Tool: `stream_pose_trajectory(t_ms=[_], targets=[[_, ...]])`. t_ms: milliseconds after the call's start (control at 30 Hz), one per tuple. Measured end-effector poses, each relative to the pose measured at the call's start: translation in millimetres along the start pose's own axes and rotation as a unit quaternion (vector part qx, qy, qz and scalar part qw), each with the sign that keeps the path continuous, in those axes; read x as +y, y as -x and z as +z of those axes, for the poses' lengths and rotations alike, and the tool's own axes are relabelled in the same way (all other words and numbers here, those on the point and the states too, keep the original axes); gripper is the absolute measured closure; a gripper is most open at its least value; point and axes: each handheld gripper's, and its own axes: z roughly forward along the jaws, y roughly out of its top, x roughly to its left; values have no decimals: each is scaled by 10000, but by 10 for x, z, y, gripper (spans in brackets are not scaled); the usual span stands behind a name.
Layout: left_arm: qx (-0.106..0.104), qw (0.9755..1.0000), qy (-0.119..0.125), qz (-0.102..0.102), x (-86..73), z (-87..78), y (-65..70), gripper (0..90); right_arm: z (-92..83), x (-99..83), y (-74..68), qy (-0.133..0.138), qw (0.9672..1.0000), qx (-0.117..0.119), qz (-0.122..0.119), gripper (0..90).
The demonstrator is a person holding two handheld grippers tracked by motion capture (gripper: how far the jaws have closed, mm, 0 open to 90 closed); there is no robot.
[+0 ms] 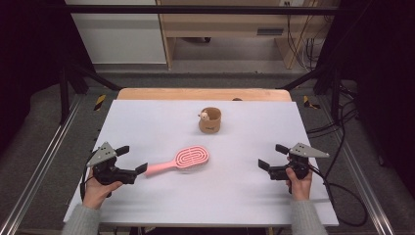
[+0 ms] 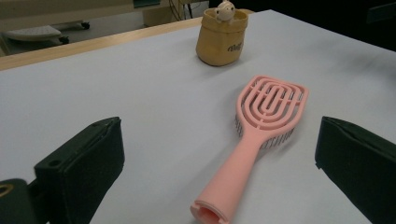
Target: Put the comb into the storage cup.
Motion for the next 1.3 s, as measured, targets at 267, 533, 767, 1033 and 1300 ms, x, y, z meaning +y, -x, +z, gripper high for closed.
stream_pose_trajectory(t_ms=[267,533,767,1033,1300], targets=[[45,9999,-156,-3,62,60,7,15,3,-1,-2,-17,10000,-20,-3,4],[82,9994,-326,-20,118,145,29,26,6,-2,-2,-30,10000,-20,-10,4],[176,9985,-511,2,146,221,54,52,6,-3,-2,-33,10000,-17,-15,4],[216,9971,-730,17,145,289,71,126,10,-5,-2,-45,10000,-12,-18,4],[293,9961,-835,-17,148,310,67,273,15,-7,-2,-49,10000,-11,-21,4]])
